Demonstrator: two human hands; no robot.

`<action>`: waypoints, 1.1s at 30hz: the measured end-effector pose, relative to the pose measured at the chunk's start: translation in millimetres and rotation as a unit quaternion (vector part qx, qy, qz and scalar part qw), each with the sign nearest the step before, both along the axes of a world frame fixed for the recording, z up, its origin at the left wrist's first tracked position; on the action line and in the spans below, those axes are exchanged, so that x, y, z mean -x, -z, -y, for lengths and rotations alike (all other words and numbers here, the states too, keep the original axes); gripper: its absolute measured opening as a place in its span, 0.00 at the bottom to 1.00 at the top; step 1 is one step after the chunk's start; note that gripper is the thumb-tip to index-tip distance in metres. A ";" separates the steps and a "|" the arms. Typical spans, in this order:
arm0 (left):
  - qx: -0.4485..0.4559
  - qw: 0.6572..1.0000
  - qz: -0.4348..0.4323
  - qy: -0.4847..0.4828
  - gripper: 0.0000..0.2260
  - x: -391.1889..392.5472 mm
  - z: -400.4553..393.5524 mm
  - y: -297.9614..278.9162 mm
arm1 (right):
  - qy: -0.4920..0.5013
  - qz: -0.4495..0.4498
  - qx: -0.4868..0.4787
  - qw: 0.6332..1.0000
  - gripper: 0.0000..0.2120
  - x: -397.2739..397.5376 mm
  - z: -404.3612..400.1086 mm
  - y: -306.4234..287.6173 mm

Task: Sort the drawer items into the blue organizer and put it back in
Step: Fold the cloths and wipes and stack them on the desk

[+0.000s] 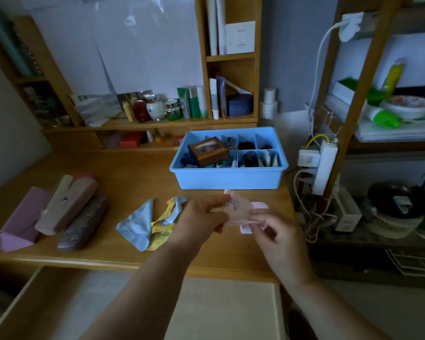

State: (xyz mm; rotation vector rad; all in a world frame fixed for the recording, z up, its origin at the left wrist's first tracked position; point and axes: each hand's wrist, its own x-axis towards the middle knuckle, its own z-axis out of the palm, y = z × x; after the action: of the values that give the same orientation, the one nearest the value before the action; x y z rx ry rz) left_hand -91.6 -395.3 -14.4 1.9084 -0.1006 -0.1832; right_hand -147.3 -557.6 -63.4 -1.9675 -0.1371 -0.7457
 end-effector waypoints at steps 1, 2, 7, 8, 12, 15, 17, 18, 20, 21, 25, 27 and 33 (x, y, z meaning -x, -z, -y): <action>0.007 1.000 0.005 0.010 0.19 -5.2 7.4 0.1 | -0.010 -0.023 -0.028 0.999 0.10 -3.6 9.0 -3.8; 0.004 1.000 0.012 0.019 0.19 -10.6 14.6 1.7 | -0.017 -0.044 -0.035 0.998 0.10 -7.7 18.1 -6.7; -0.076 0.994 0.063 0.040 0.18 -33.5 40.8 20.8 | -0.028 -0.090 0.163 0.982 0.07 -28.7 52.3 -2.4; -0.096 0.992 0.070 0.043 0.18 -36.5 43.2 25.9 | -0.034 -0.094 0.195 0.976 0.08 -31.4 54.6 1.3; -0.155 0.985 0.063 0.049 0.18 -40.9 44.4 48.8 | -0.045 -0.081 0.244 0.965 0.09 -32.5 55.1 19.8; -0.202 0.972 0.091 0.082 0.19 -38.8 45.6 60.4 | -0.047 -0.092 0.256 0.961 0.11 -29.6 54.6 30.1; -0.241 0.957 0.132 0.089 0.18 -38.7 46.2 60.1 | -0.043 -0.095 0.261 0.960 0.11 -28.9 55.2 30.4; -0.257 0.952 0.144 0.082 0.18 -38.0 45.3 58.6 | -0.035 -0.092 0.269 0.958 0.11 -28.7 54.3 28.1; -0.271 0.943 0.181 0.066 0.17 -31.8 38.7 54.7 | -0.015 -0.070 0.286 0.955 0.09 -26.9 48.2 19.8; -0.265 0.939 0.212 0.063 0.15 -25.9 33.0 52.5 | -0.009 -0.057 0.284 0.957 0.10 -25.4 42.1 15.2; -0.279 0.906 0.317 0.009 0.09 2.6 -9.1 49.4 | -0.067 -0.080 0.220 0.970 0.07 -16.9 -0.2 9.3; -0.327 0.873 0.355 -0.069 0.12 5.5 -35.4 53.0 | -0.127 -0.163 0.181 0.962 0.07 -16.0 -23.9 14.6; -0.250 0.936 0.170 -0.181 0.19 -14.9 -82.5 63.7 | -0.165 -0.236 0.082 0.954 0.08 -35.2 -72.7 26.8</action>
State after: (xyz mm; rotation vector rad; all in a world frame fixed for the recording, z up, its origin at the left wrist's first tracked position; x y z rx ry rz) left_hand -76.7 -312.7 -78.1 2.4123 0.0779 0.4121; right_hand -112.1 -484.9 -90.2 -2.1524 -0.2371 -0.0380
